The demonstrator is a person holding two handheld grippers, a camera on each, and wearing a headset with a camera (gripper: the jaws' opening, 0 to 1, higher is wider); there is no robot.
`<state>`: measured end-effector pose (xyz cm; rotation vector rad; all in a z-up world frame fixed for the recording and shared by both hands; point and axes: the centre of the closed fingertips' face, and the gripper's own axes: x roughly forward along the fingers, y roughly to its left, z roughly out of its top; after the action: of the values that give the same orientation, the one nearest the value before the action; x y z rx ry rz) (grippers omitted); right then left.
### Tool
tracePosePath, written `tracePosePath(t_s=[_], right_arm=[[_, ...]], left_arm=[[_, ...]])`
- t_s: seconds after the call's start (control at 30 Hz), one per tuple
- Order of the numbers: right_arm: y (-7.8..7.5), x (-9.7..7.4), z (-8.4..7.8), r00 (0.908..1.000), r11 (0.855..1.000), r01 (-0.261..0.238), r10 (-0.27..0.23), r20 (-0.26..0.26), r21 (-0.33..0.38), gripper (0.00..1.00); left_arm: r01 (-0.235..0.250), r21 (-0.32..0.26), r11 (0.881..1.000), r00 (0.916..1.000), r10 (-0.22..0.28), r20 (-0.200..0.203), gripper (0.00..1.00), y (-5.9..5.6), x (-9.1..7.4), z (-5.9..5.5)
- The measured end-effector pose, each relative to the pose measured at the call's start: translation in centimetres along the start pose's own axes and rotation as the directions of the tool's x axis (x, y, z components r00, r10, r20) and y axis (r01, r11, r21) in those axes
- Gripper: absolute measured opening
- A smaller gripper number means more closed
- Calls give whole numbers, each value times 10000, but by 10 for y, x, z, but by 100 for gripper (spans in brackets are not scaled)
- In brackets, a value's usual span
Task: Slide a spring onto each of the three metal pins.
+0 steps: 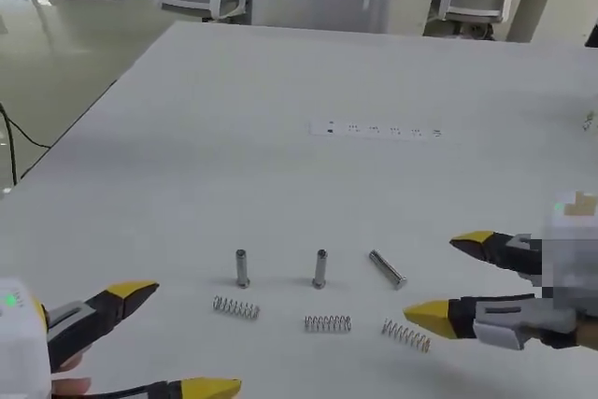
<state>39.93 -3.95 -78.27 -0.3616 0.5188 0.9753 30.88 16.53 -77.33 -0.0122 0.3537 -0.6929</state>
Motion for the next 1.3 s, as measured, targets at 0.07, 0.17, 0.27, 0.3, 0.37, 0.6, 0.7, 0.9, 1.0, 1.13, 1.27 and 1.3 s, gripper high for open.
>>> tracePosePath(t_s=[0.07, 0.17, 0.27, 0.3, 0.37, 0.6, 0.7, 0.9, 1.0, 1.13, 1.27, 1.3], right_arm=[[-3, 4, 1, 10000, 9999, -59, 58, -73, -89, 67], [-6, 10, 4, 9997, 9997, -149, 146, -172, -167, 67], [-9, 19, 4, 9991, 9995, -250, 244, -338, -193, 67], [-10, 21, 4, 9988, 9994, -276, 268, -400, -202, 66], [-12, 25, 4, 9984, 9993, -286, 274, -498, -229, 66], [-20, 40, 2, 9958, 9994, -232, 207, -890, -274, 64], [-25, 46, -2, 9932, 9993, -146, 105, -1161, -338, 63], [-30, 56, -6, 9877, 9994, -41, -13, -1564, -336, 59], [-31, 61, -9, 9841, 9994, 14, -74, -1776, -338, 57], [-33, 67, -14, 9778, 9996, 123, -177, -2088, -272, 53], [-37, 74, -17, 9738, 9997, 222, -241, -2260, -109, 47], [-38, 76, -17, 9710, 9994, 348, -338, -2367, 1, 45]], left_arm=[[-66, -18, 10000, 10000, 66, 15, 81, 1, -2, 0], [-146, -49, 9999, 9999, 147, 41, 81, 1, -3, 0], [-210, -72, 9998, 9998, 211, 56, 81, 1, -4, -1], [-230, -84, 9997, 9997, 230, 61, 81, 1, -4, -1], [-254, -97, 9996, 9997, 254, 51, 81, 0, -5, -2], [-386, -191, 9991, 9992, 387, 50, 81, 2, -7, -5], [-404, -200, 9990, 9992, 404, 35, 81, 2, -6, -6], [-387, -241, 9990, 9992, 388, 29, 81, 2, -5, -7], [-376, -254, 9990, 9993, 376, 11, 81, 1, -5, -8], [-343, -292, 9990, 9994, 343, -6, 81, 2, -5, -9], [-311, -326, 9990, 9995, 311, -29, 81, 3, -5, -11], [-305, -333, 9990, 9995, 304, -32, 81, 3, -5, -11]])
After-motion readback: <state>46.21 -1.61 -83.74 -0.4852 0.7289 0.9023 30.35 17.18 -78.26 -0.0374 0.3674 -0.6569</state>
